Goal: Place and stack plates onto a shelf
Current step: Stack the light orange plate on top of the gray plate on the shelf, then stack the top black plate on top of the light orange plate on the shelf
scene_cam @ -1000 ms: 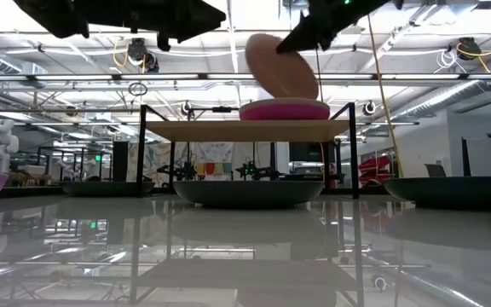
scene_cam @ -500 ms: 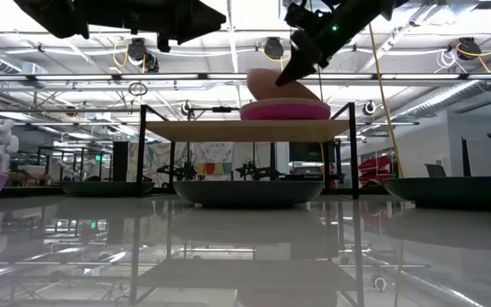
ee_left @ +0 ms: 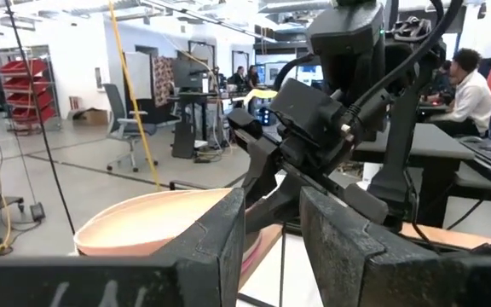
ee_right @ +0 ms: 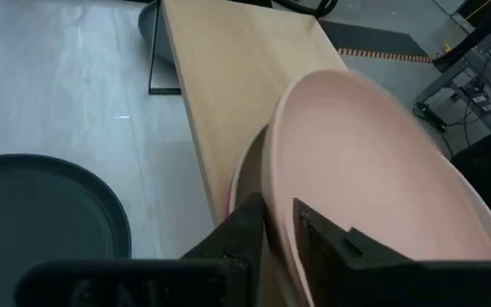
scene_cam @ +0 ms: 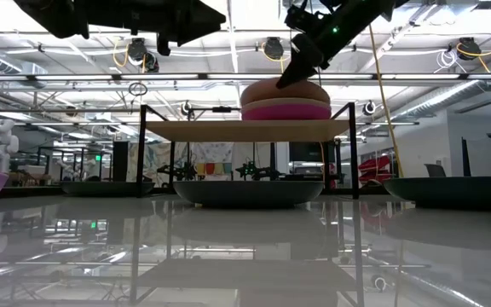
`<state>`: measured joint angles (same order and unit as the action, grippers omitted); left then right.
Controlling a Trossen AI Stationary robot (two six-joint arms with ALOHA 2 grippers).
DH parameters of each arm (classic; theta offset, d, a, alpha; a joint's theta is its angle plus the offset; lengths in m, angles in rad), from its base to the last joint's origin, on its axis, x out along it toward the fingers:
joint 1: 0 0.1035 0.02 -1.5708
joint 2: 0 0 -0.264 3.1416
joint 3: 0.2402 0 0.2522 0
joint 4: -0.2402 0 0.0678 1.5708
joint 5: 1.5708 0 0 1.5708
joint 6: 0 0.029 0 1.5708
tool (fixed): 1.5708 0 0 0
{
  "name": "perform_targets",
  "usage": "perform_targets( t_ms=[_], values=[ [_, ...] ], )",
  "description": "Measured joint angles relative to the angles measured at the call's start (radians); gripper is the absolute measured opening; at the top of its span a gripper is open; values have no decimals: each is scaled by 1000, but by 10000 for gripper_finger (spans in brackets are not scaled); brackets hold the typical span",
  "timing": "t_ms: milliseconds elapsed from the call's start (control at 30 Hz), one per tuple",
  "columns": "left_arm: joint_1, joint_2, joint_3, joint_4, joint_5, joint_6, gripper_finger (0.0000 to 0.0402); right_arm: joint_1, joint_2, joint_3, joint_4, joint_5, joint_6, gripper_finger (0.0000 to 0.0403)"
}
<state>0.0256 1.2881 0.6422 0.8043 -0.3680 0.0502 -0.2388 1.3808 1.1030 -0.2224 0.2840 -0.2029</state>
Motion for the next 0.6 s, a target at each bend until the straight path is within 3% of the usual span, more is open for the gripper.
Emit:
perform_targets(
  t_ms=[100,200,367,600],
  values=[
    [0,0,0,-1,0,-17,120,13,-28,-3,-27,1,-2,77],
    [3,0,0,-9,-1,-138,120,40,-85,0,-26,1,-19,87],
    [16,0,1,-33,-10,-148,120,87,-214,-1,-59,1,-13,90],
    [1,0,8,-89,3,-196,120,165,-433,-25,-203,3,162,90]
  ],
)
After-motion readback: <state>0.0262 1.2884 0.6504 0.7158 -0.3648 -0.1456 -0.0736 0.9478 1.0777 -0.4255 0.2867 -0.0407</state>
